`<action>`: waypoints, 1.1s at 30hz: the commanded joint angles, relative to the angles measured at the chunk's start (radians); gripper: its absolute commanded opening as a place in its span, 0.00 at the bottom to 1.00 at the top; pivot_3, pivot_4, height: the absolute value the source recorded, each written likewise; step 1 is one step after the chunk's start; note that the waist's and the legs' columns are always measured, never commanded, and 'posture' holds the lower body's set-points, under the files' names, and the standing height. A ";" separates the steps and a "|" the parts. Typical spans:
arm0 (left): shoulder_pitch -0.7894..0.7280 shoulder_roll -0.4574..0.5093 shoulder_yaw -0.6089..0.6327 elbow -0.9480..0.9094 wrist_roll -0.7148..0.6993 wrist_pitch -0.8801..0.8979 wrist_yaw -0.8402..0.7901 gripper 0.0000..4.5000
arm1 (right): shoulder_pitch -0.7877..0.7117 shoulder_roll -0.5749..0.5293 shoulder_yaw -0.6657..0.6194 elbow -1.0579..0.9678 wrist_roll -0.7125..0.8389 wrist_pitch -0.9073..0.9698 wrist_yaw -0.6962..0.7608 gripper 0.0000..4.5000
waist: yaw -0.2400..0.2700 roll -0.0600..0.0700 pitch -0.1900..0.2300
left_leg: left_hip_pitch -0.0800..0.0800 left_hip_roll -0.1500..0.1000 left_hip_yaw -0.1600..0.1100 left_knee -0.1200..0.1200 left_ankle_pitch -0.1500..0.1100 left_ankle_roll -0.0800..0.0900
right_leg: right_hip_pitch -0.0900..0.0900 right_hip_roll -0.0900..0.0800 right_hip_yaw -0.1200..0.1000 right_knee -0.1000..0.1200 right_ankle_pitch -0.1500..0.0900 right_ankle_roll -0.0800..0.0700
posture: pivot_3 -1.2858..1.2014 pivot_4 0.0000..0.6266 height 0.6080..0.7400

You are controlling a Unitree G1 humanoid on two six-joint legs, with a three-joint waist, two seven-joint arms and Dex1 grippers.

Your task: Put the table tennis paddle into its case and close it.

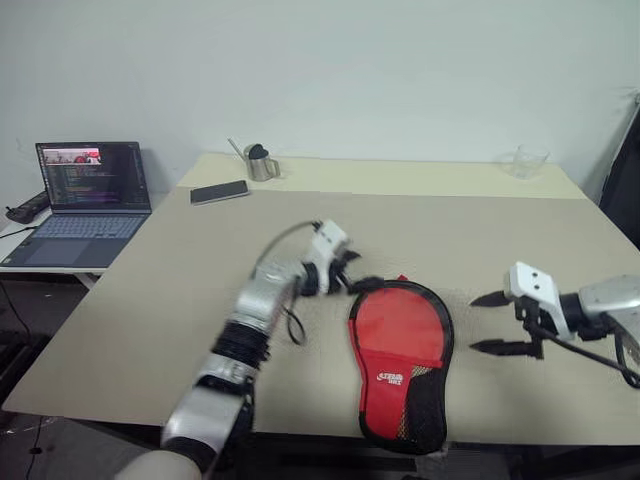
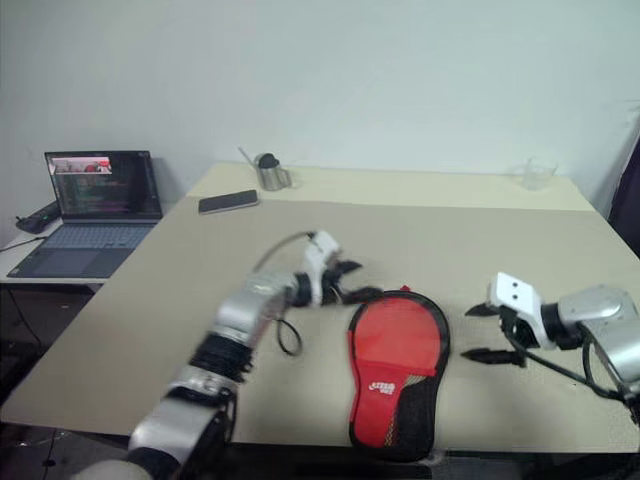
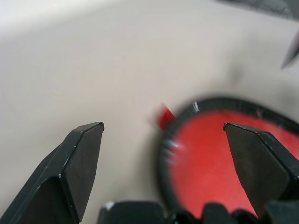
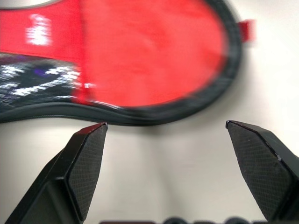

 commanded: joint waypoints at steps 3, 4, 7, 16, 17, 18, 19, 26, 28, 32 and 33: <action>0.077 0.320 0.104 -0.307 -0.151 0.063 -0.284 1.00 | -0.177 0.021 0.032 0.261 -0.084 -0.139 0.091 1.00 | -0.012 0.002 0.003 | -0.007 -0.001 0.002 -0.001 0.000 0.000 | -0.009 -0.001 0.002 0.000 0.000 0.000 | 0.52 0.24 1.00; 0.097 0.374 0.128 -0.329 -0.176 0.078 -0.308 1.00 | -0.203 0.022 0.035 0.298 -0.091 -0.156 0.107 1.00 | -0.013 0.004 0.004 | -0.008 0.000 0.002 -0.001 0.000 0.000 | -0.011 -0.001 0.002 0.000 0.000 -0.001 | 0.52 0.24 1.00; 0.172 0.521 0.236 -0.362 -0.249 0.118 -0.371 1.00 | -0.258 0.018 0.030 0.372 -0.098 -0.196 0.157 1.00 | -0.012 0.007 0.006 | -0.007 0.000 0.002 -0.001 0.000 0.000 | -0.011 -0.001 0.002 0.001 0.000 -0.001 | 0.52 0.24 1.00; 0.434 0.812 0.542 -0.337 -0.336 0.102 -0.498 1.00 | -0.337 -0.027 -0.012 0.394 -0.069 -0.197 0.270 1.00 | -0.008 0.012 0.011 | -0.006 0.000 0.002 -0.001 0.000 0.000 | -0.010 0.000 0.002 0.002 0.000 -0.002 | 0.52 0.24 1.00; 0.451 0.826 0.562 -0.333 -0.339 0.098 -0.502 1.00 | -0.342 -0.027 -0.014 0.387 -0.067 -0.190 0.272 1.00 | -0.008 0.012 0.011 | -0.006 0.000 0.002 -0.001 0.000 0.000 | -0.010 0.000 0.002 0.002 0.000 -0.002 | 0.52 0.24 1.00; 0.465 0.838 0.576 -0.325 -0.340 0.091 -0.506 1.00 | -0.345 -0.026 -0.015 0.375 -0.065 -0.181 0.272 1.00 | -0.007 0.012 0.011 | -0.006 0.000 0.002 -0.001 0.000 0.000 | -0.010 0.000 0.002 0.002 0.000 -0.002 | 0.52 0.24 1.00; 0.476 0.847 0.589 -0.320 -0.340 0.087 -0.506 1.00 | -0.349 -0.024 -0.015 0.364 -0.061 -0.173 0.275 1.00 | -0.008 0.012 0.011 | -0.006 0.000 0.002 -0.001 0.000 0.000 | -0.010 0.000 0.002 0.002 0.000 -0.002 | 0.52 0.24 1.00; 0.530 0.856 0.643 -0.339 -0.366 0.101 -0.491 1.00 | -0.356 -0.005 -0.004 0.275 -0.051 -0.118 0.286 1.00 | -0.010 0.013 0.012 | -0.006 0.000 0.002 -0.001 0.000 0.000 | -0.010 0.000 0.003 0.003 0.000 -0.002 | 0.52 0.24 1.00; 0.560 0.851 0.659 -0.377 -0.375 0.118 -0.475 1.00 | -0.340 -0.015 -0.010 0.254 -0.043 -0.120 0.304 1.00 | -0.010 0.013 0.012 | -0.006 0.000 0.002 -0.001 0.000 0.000 | -0.010 0.000 0.003 0.003 0.000 -0.002 | 0.52 0.24 1.00; 0.597 0.849 0.684 -0.392 -0.388 0.130 -0.458 1.00 | -0.351 -0.002 0.000 0.232 -0.045 -0.107 0.300 1.00 | -0.010 0.014 0.012 | -0.007 0.000 0.002 -0.001 0.000 0.000 | -0.011 0.000 0.003 0.003 0.000 -0.002 | 0.52 0.24 1.00; 0.606 0.850 0.694 -0.405 -0.395 0.141 -0.451 1.00 | -0.347 0.003 0.000 0.219 -0.041 -0.104 0.298 1.00 | -0.010 0.014 0.012 | -0.007 0.000 0.002 -0.001 0.000 0.000 | -0.011 0.000 0.003 0.003 0.000 -0.002 | 0.52 0.24 1.00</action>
